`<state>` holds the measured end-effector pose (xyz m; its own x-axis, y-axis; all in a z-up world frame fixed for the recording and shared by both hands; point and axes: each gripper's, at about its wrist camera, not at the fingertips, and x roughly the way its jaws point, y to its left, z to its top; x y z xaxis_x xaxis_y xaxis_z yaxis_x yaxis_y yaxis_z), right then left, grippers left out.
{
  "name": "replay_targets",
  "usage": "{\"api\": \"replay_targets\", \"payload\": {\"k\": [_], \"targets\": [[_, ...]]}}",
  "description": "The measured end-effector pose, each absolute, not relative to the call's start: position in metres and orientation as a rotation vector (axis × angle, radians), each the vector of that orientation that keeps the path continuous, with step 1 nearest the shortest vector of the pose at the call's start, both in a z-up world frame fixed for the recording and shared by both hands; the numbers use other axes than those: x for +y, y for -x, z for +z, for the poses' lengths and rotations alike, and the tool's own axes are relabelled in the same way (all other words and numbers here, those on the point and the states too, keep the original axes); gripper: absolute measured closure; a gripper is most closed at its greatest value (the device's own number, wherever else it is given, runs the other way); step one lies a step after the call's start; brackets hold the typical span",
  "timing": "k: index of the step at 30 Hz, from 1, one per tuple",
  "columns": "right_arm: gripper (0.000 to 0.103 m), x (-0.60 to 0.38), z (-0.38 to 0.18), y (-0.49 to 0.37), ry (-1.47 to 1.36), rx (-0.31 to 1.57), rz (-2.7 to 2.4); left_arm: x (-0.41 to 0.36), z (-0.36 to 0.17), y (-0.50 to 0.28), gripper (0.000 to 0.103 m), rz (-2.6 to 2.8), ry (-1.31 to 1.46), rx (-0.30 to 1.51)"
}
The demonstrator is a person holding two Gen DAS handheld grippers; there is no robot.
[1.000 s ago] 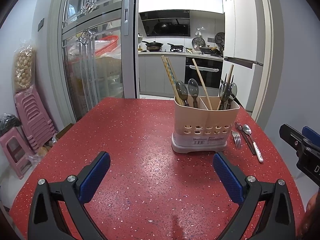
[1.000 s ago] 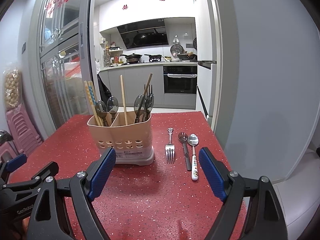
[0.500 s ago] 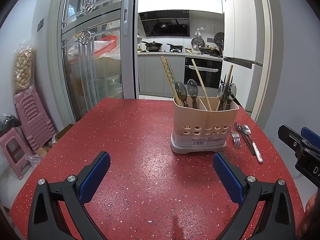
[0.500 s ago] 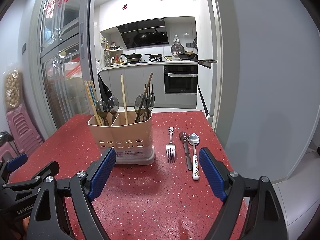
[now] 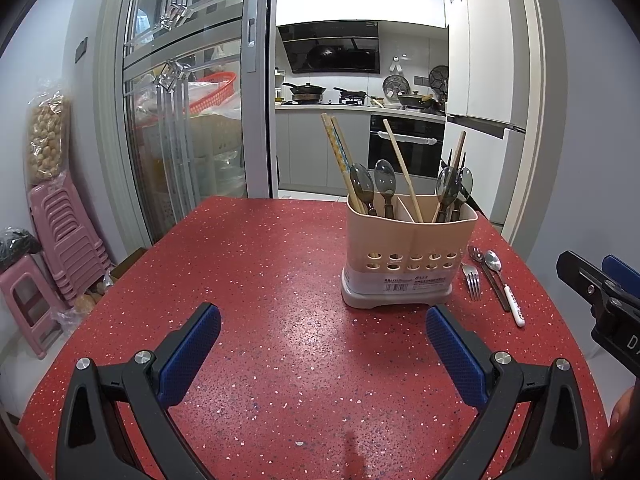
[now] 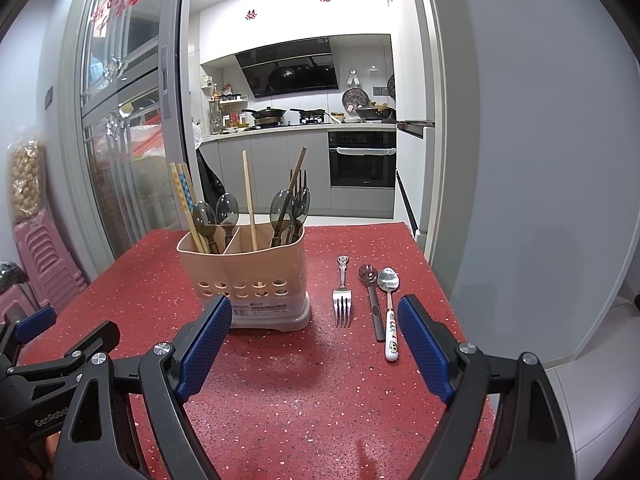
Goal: Organize utensils
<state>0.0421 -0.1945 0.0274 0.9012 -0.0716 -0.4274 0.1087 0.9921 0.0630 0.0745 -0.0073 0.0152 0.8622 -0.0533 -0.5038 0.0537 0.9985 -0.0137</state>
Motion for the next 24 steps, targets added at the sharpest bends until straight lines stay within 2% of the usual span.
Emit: {"api": "replay_targets", "payload": {"k": [24], "targets": [[0.016, -0.1947, 0.0307, -0.0404, -0.085, 0.433, -0.086, -0.0076, 0.0188, -0.0732, 0.000, -0.052, -0.004, 0.525]]}}
